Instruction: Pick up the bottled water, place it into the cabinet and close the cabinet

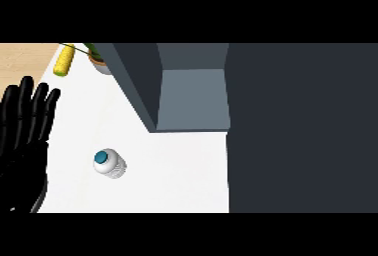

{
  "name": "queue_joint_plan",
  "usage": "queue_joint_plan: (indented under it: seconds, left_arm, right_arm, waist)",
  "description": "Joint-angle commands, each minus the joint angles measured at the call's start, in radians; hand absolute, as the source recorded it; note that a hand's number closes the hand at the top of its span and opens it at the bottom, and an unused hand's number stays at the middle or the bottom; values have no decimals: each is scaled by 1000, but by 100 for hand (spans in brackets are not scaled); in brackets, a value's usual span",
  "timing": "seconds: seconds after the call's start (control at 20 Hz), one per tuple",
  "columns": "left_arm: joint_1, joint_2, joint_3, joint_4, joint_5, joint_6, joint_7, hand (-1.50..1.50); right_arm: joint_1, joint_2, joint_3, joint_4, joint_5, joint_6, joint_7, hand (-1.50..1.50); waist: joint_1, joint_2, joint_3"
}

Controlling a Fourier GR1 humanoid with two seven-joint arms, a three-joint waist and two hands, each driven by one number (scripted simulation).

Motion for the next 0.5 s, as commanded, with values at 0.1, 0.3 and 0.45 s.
queue_joint_plan:
  seconds: [0.1, 0.3, 0.45]
  left_arm:
    - [87, -60, -39, -55, -152, 102, -21, -150]
    - [242, -102, -40, -114, -34, 175, 52, -150]
    - [319, -104, -108, -234, -54, 213, 136, -150]
  right_arm:
    - [39, 2, 11, -52, 39, 2, -4, -150]
    - [141, -18, 127, -132, -58, 126, 63, -150]
    - [262, -33, 151, -255, -83, 164, 62, -150]
  waist:
    - [17, 15, 5]
    - [32, 10, 4]
    - [15, 9, 6]
